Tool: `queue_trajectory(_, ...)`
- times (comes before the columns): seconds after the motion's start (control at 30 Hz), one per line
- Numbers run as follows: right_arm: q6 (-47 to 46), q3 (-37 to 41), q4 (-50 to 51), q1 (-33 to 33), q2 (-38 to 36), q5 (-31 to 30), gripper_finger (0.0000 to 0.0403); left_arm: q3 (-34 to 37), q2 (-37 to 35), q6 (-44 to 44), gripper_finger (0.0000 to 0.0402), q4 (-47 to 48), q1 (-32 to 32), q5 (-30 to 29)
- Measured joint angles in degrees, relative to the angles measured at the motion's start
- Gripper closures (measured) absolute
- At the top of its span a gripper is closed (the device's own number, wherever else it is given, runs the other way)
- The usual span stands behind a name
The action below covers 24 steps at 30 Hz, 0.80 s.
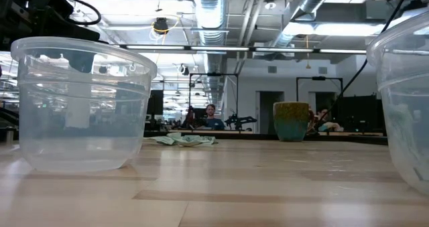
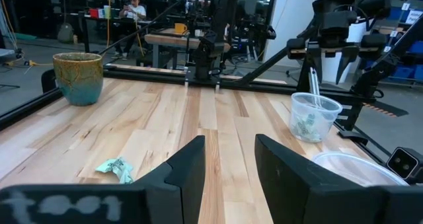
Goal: Pick and place items into bin
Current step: Put the stevia packet into the left transparent bin
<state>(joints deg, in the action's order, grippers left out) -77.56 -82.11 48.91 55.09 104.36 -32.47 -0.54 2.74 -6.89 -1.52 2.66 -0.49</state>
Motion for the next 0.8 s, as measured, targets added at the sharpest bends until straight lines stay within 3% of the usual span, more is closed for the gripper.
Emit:
queue_trajectory(0.17,2.14,0.00,0.44,-0.86,-0.08,-0.39,0.0257,0.01,0.00,-0.01,0.0281,0.00,-0.02,0.02)
queue_trajectory(0.27,6.04,0.02,1.61,-3.22,-2.02,-4.30,0.0254,0.01,0.00,0.01,0.0281,0.00,-0.02,0.02)
queue_trajectory(0.43,22.67,0.00,1.53,-8.93,-8.39,-13.74,0.0252,-0.01,0.00,0.00,0.0281,0.00,-0.01,0.02)
queue_trajectory(0.63,45.68,0.00,-4.42,-19.42,-18.03,-18.45,0.0257,0.00,0.00,0.00,0.0281,0.02,-0.01,0.02)
queue_trajectory(0.73,62.51,0.00,-13.71,-24.89,-22.17,-14.81,0.0260,-0.01,0.00,-0.01,0.0281,0.02,-0.02,0.02)
queue_trajectory(0.8,74.57,-0.02,-20.19,-29.17,-24.48,-4.01,0.0261,0.00,0.00,-0.01,0.0281,0.00,0.00,0.02)
